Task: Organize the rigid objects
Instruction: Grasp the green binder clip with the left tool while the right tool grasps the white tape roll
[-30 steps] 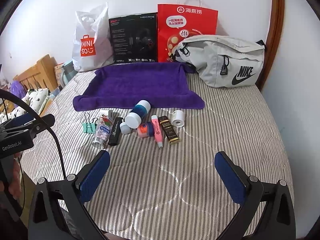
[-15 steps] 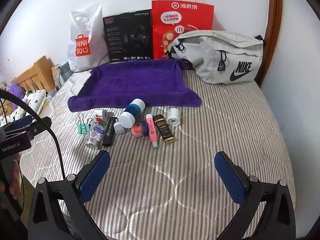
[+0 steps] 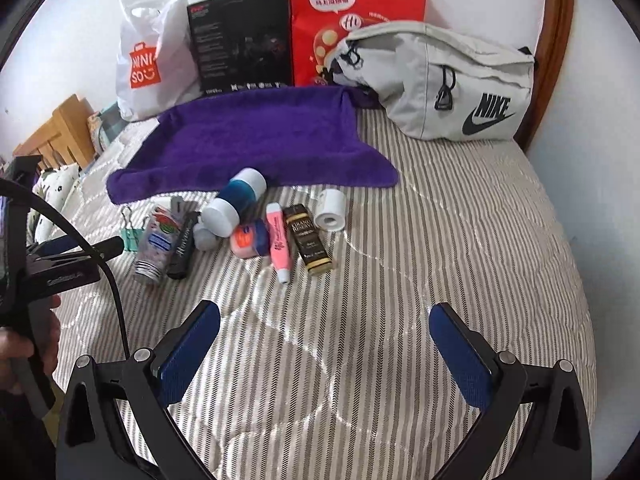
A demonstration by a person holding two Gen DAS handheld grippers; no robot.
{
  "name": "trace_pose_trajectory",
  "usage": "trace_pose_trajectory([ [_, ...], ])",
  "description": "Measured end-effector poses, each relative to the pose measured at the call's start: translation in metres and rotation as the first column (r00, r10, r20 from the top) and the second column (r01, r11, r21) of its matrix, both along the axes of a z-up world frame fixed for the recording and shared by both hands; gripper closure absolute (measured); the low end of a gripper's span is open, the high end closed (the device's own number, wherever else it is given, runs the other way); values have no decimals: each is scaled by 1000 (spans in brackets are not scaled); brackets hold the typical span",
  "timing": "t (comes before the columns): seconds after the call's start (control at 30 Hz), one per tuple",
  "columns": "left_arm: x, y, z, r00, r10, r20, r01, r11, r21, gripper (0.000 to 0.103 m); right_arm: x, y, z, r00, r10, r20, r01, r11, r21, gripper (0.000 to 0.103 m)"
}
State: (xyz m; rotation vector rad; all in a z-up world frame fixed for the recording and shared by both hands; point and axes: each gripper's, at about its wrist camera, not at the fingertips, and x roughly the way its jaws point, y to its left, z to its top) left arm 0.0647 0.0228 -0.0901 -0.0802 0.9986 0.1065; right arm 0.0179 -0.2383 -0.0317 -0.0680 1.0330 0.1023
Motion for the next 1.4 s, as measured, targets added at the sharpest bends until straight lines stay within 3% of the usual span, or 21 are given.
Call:
trace_pose_trajectory([
  [0.37, 25, 4, -23, 998, 64, -23, -65, 996, -65, 7, 27, -12, -22, 999, -35, -40, 35, 999, 19, 0],
  [0.57, 28, 0, -24, 998, 65, -7, -65, 998, -14, 11, 54, -23, -26, 997, -76, -29, 78, 994, 72, 0],
  [0.67, 28, -7, -24, 1000, 25, -7, -24, 999, 30, 21, 71, -26, -31, 995, -96, -16, 97, 991, 89, 0],
  [0.77, 26, -11, -20, 1000, -11, 6, 11, 999, 31, 40, 88, -26, -40, 995, -100, -17, 101, 991, 89, 0],
  [0.83, 25, -11, -17, 1000, -22, 10, 22, 999, 34, 62, 102, -24, -50, 995, -99, -26, 101, 992, 73, 1],
  [1.07, 21, -8, -17, 999, -46, 7, 46, 998, 32, 63, 123, -21, -77, 994, -96, -54, 101, 991, 89, 20],
  [1.2, 24, -8, -17, 998, -55, 3, 55, 998, 36, 63, 123, -22, -77, 996, -88, -15, 88, 994, 60, 20],
  [1.3, 24, -7, -18, 998, -59, 7, 59, 998, 32, 62, 124, -28, -80, 995, -90, -32, 90, 996, 5, 31],
  [1.4, 25, -7, -18, 998, -58, 14, 58, 998, 33, 62, 124, -31, -80, 996, -82, -28, 83, 997, 9, 31],
])
